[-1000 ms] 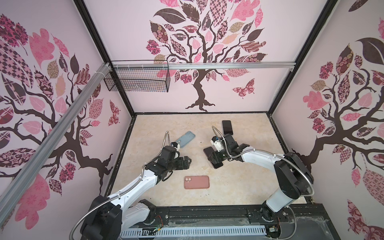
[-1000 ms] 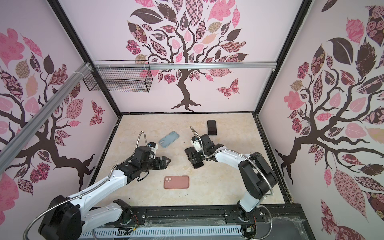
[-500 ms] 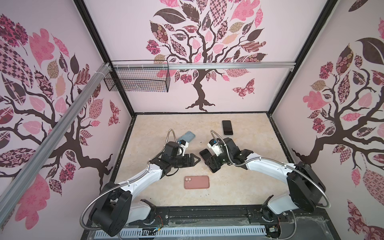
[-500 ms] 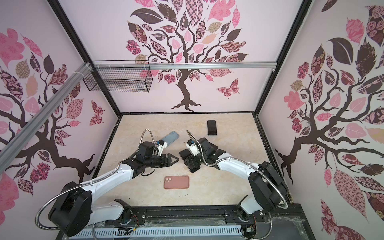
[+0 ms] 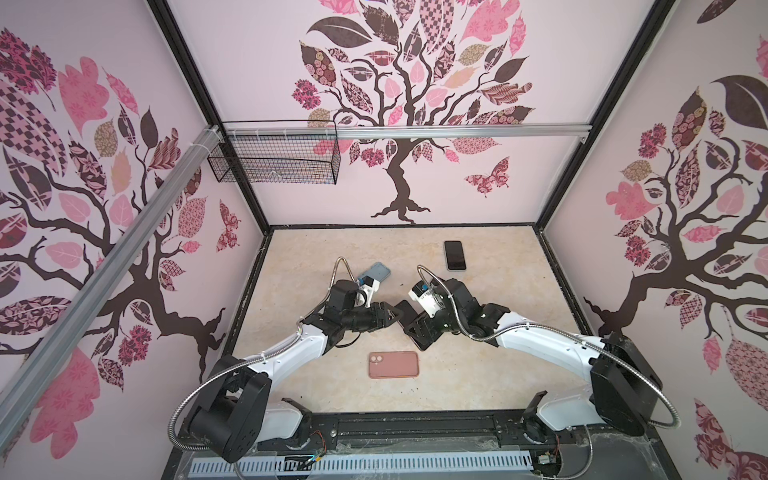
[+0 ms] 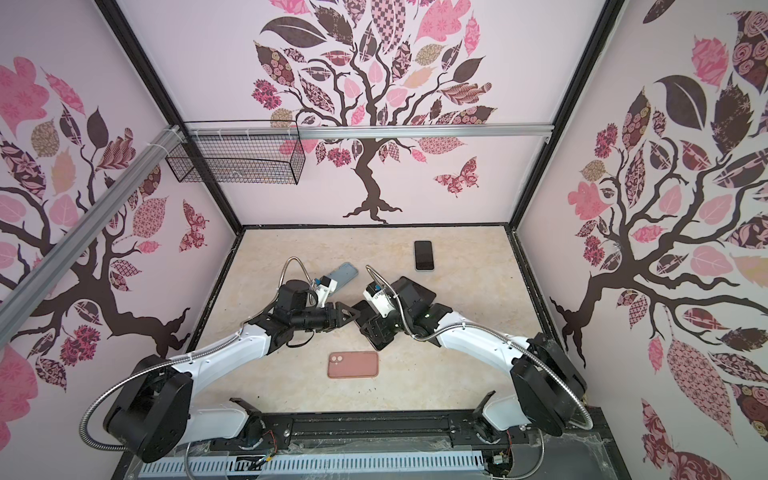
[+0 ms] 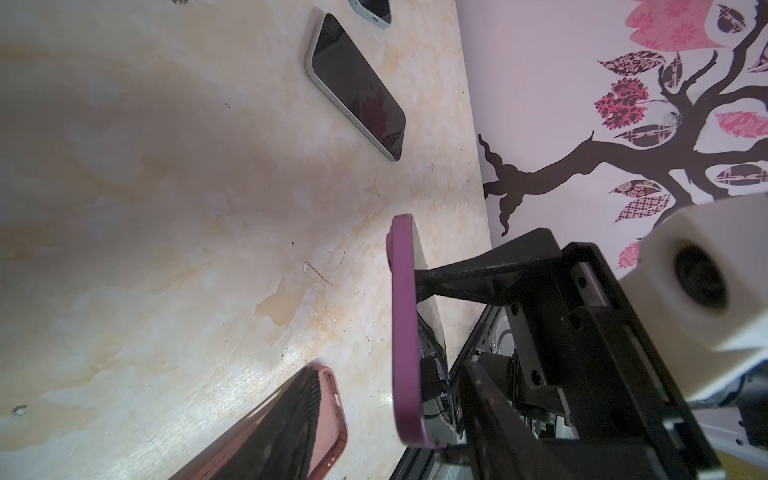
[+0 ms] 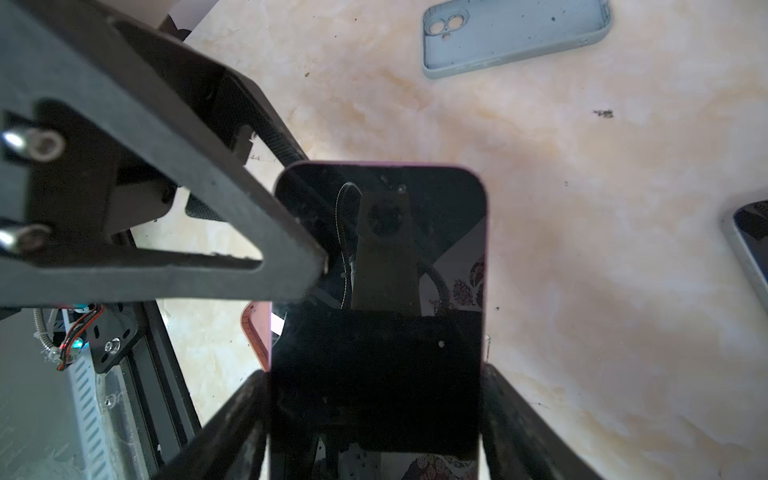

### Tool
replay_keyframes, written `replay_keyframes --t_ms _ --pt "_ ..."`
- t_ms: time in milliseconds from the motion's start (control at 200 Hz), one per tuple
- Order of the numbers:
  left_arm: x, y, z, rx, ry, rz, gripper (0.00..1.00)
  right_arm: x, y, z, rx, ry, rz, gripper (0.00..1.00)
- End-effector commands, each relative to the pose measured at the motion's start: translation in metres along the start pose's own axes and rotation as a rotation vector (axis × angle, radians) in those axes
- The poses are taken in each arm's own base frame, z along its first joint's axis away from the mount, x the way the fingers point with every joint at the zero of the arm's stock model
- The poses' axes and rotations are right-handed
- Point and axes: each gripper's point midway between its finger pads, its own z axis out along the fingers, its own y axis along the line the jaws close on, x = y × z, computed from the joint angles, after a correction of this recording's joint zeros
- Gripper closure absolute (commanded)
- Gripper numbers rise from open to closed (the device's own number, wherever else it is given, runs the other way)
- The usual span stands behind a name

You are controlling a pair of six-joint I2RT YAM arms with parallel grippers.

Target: Put the phone into the phone case

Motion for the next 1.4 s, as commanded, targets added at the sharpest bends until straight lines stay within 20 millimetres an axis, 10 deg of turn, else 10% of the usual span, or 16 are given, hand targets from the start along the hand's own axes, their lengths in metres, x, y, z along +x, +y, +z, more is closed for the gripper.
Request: replay_keyframes --t_ms 0,530,805,1395 --pt "-0.019 -0.027 -0.003 0.085 -0.035 0.031 0.48 -0.022 0.014 -0.015 -0.026 -0.075 -0.053 0.69" --pt "-0.022 -0.030 0.001 0.129 -0.032 -0.005 0.95 -0.022 0.008 -0.015 0.024 -0.068 -0.060 0.63" --pt "-0.028 -0.033 0.001 0.128 -0.049 0.019 1.00 -0.016 0.002 -0.028 0.068 -0.098 -0.019 0.01" --pt "-0.052 -0.039 -0.051 0.104 -0.393 0.094 1.00 -0.022 0.000 -0.074 -0.212 -0.421 0.402 0.03"
